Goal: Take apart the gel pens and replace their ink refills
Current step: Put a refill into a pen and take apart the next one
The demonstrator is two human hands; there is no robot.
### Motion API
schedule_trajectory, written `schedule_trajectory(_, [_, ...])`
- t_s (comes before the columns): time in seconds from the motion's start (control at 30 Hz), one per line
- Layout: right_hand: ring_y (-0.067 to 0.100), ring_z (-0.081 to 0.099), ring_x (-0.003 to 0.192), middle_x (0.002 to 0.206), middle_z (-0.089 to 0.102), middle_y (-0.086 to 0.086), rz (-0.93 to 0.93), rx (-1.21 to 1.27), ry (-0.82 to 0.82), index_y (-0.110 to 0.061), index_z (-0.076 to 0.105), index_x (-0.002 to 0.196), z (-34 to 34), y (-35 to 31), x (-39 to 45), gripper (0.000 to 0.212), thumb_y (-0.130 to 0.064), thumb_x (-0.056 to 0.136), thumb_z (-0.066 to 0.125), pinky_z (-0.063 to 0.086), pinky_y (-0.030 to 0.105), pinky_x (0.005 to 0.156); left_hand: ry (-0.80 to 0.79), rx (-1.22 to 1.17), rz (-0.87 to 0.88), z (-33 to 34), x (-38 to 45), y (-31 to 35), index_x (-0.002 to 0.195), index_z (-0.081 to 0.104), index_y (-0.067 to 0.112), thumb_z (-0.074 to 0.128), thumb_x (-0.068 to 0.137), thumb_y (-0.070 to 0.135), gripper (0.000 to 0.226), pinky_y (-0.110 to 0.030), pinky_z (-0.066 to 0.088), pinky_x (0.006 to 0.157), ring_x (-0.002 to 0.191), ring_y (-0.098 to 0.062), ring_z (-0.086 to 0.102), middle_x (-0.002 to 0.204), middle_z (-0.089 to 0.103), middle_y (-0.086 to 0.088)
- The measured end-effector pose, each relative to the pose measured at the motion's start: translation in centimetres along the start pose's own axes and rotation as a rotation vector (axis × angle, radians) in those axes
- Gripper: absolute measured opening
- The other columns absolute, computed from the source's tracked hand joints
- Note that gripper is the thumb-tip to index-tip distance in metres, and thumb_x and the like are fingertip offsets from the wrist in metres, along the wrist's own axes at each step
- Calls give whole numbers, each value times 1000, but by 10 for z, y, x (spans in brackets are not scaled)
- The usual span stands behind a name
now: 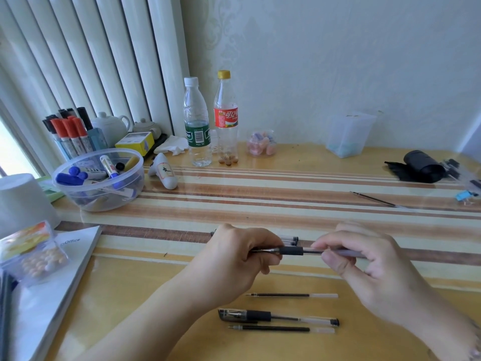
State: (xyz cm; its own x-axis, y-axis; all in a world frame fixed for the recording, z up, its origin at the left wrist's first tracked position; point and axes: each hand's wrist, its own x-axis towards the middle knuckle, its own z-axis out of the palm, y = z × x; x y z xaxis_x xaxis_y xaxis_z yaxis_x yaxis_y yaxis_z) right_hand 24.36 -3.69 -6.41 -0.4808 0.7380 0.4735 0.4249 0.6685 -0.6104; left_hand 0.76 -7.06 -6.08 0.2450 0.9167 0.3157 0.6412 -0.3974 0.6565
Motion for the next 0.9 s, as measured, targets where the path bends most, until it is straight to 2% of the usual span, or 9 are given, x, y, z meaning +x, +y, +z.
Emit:
schedule_trajectory(0.1, [14, 61, 89, 87, 63, -16, 0, -22, -8, -38, 69, 95, 3, -2, 1, 35, -62, 87, 44, 56, 41, 66, -22, 18, -5, -2, 0, -1, 104, 71, 25, 65, 90, 13, 20, -21, 55, 66, 71, -6, 70, 77, 75, 4])
schedule_trajectory(0.17, [10, 60, 92, 88, 62, -22, 15, -70, -27, -36, 71, 94, 3, -2, 2, 33, -58, 87, 48, 56, 33, 70, -63, 39, 10, -2, 2, -1, 108, 68, 27, 64, 91, 15, 21, -21, 54, 70, 76, -5, 68, 84, 75, 7])
schedule_trajectory(0.27, [-4, 54, 96, 85, 61, -31, -3, -284, -112, -37, 72, 95, 10, -3, 1, 24, -49, 85, 54, 52, 20, 68, -156, 162, 90, 2, 2, -1, 105, 66, 26, 61, 92, 23, 15, -19, 47, 70, 74, -2, 56, 89, 68, 12])
schedule_trajectory(0.33, [-9, 49, 97, 87, 57, -34, -10, -384, -173, -41, 71, 94, 16, -2, -1, 23, -51, 83, 54, 46, 15, 68, -198, 256, 128, 4, 1, -4, 101, 67, 25, 60, 90, 24, 13, -22, 47, 71, 76, 0, 49, 90, 62, 13])
schedule_trajectory(0.43, [-8, 46, 100, 91, 54, -33, 47, -360, -251, -42, 68, 96, 17, -1, -3, 18, -52, 85, 57, 42, 16, 77, -235, 300, 127, 3, 1, -7, 102, 68, 25, 61, 89, 30, 15, -22, 47, 76, 86, -3, 52, 96, 59, 13])
schedule_trajectory(0.53, [-7, 47, 100, 94, 57, -28, 76, -322, -292, -41, 68, 97, 15, 0, -2, 16, -49, 87, 58, 41, 16, 81, -244, 318, 138, 0, 0, -8, 101, 67, 28, 57, 91, 38, 18, -26, 49, 76, 87, -5, 54, 95, 59, 13])
schedule_trajectory(0.63, [-6, 49, 96, 93, 57, -26, 81, -311, -332, -39, 68, 100, 13, -3, -3, 15, -44, 90, 57, 42, 15, 77, -263, 323, 111, -3, -1, -8, 95, 66, 29, 57, 89, 42, 17, -31, 50, 72, 80, -5, 52, 89, 56, 13])
schedule_trajectory(0.8, [-6, 50, 87, 92, 57, -23, 53, -295, -438, -39, 65, 97, 8, -10, -6, 11, -38, 89, 58, 37, 12, 66, -321, 253, 93, -2, -1, -2, 82, 70, 23, 64, 86, 44, 22, -28, 50, 65, 70, -8, 55, 78, 63, 7])
schedule_trajectory(0.9, [1, 52, 83, 93, 56, -21, 49, -283, -500, -42, 61, 94, 9, -14, -7, 9, -39, 87, 56, 40, 15, 65, -355, 228, 97, 1, -2, 0, 80, 71, 18, 64, 86, 43, 27, -28, 50, 62, 66, -9, 57, 74, 66, 4])
